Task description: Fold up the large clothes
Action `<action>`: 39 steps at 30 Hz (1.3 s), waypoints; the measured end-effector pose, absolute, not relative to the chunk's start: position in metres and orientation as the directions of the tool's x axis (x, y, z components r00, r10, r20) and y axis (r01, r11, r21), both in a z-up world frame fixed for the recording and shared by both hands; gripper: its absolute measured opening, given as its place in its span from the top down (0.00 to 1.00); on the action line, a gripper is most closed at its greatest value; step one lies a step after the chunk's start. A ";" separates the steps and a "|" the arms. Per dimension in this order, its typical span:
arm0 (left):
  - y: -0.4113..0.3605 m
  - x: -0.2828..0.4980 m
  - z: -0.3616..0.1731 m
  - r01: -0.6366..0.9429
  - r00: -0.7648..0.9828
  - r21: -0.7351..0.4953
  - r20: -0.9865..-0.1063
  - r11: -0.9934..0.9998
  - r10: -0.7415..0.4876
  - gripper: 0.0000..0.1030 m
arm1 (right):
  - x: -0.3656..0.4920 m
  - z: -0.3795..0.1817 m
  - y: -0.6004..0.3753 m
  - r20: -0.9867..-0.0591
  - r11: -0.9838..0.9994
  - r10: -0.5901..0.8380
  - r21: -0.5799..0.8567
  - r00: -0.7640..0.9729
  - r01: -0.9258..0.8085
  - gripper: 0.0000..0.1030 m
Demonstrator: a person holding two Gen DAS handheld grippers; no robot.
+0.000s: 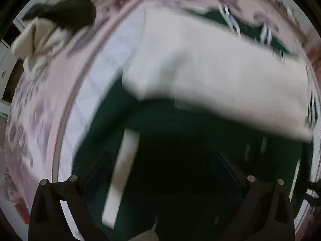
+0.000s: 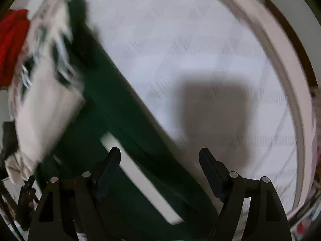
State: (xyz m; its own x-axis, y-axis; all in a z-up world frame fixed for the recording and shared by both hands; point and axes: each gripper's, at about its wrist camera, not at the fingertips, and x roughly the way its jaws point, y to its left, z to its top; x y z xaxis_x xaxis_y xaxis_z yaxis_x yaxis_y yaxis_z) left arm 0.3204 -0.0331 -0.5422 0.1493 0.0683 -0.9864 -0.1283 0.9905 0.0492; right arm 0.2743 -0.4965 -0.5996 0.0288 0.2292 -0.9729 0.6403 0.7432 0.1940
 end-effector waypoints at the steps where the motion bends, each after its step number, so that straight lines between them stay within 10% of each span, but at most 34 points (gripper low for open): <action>1: -0.034 0.304 -0.548 -0.120 0.121 0.064 -0.990 0.991 0.079 0.00 | 0.258 -0.614 -0.490 -0.964 0.738 0.266 0.210 0.010 0.641 0.28; 3: -0.031 0.275 -0.558 -0.109 0.066 0.082 -0.994 0.991 0.089 0.00 | 0.239 -0.623 -0.479 -0.975 0.761 0.224 0.178 0.004 0.624 0.70; 5: -0.026 0.254 -0.560 -0.102 0.051 0.103 -0.993 0.990 0.108 0.00 | 0.226 -0.617 -0.470 -0.976 0.752 0.218 0.185 0.027 0.632 0.90; 17: 0.003 0.189 -0.528 0.040 0.097 0.187 -0.978 0.982 0.182 0.00 | 0.095 -0.635 -0.366 -0.773 0.482 0.633 0.352 -0.042 0.802 0.93; 21: -0.006 0.198 -0.532 0.095 0.140 0.205 -0.972 0.974 0.191 0.00 | 0.102 -0.615 -0.335 -0.808 0.632 0.568 0.306 -0.156 0.712 0.75; 24: -0.030 0.213 -0.547 0.158 0.194 0.237 -0.959 0.959 0.205 0.00 | 0.144 -0.572 -0.340 -0.910 0.718 0.412 0.288 -0.054 0.634 0.30; 27: -0.053 0.227 -0.562 0.194 0.226 0.271 -0.948 0.943 0.226 0.00 | 0.193 -0.554 -0.348 -0.964 0.788 0.266 0.235 0.029 0.569 0.29; 34: -0.062 0.244 -0.589 0.204 0.239 0.335 -0.928 0.920 0.285 0.00 | 0.249 -0.560 -0.383 -0.971 0.731 0.208 0.237 0.122 0.640 0.68; 39: -0.055 0.245 -0.589 0.188 0.230 0.305 -0.938 0.934 0.260 0.00 | 0.170 -0.588 -0.449 -0.851 0.191 0.369 0.464 0.374 0.865 0.92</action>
